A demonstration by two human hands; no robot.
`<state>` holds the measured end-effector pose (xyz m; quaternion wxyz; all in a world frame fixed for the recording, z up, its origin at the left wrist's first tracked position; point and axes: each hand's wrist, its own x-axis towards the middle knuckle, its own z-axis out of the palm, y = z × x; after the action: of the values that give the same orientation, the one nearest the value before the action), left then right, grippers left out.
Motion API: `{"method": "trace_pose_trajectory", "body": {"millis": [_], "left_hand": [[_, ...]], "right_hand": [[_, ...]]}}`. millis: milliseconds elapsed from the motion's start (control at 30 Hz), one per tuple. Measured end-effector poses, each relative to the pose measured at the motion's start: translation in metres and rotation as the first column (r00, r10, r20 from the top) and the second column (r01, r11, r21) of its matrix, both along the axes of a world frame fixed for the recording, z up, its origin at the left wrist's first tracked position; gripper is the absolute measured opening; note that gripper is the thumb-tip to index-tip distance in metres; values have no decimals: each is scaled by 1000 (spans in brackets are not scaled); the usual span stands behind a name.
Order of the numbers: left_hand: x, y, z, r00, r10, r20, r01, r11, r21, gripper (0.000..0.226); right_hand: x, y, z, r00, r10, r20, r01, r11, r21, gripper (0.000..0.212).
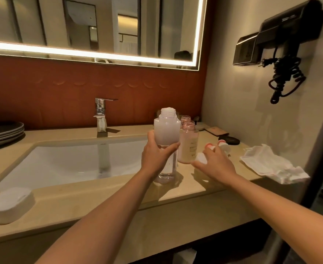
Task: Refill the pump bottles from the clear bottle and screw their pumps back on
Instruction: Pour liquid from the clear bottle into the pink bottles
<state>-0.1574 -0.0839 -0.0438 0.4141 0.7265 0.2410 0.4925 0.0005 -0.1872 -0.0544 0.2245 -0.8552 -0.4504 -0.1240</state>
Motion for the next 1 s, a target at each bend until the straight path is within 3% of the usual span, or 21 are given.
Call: {"method": "trace_pose_trajectory", "body": {"millis": [267,333,400,467,600,833,1000], "left_hand": [[16,11,-3,1000,-9,25,9,1000,12,58],[18,13,-3,999,-17,36,17,1000,11,59],[19,15,-4,999,-25,45,25,1000,14,59],[20,17,-4,998,-32,52,32,999,17,59],[21,20,-5,997,-36,63,35,999,19,59],[20,21,-8,995,-51,80,50,998,24,62],[20,22,-8,996,-45,75,43,999,28,58]], "right_hand": [[18,10,-18,989,-105,103,110,993,-50,73],[18,14,-14,980,-137,141,133,991,33,78],[17,21,-5,991,-109,74,92,973,210,75],[16,32,7,995,3,-103,35,933,359,72],[10,59,30,871,243,-428,-11,879,476,75],[15,77,38,718,441,-539,-137,848,512,69],[13,76,31,808,324,-492,-43,866,498,68]]}}
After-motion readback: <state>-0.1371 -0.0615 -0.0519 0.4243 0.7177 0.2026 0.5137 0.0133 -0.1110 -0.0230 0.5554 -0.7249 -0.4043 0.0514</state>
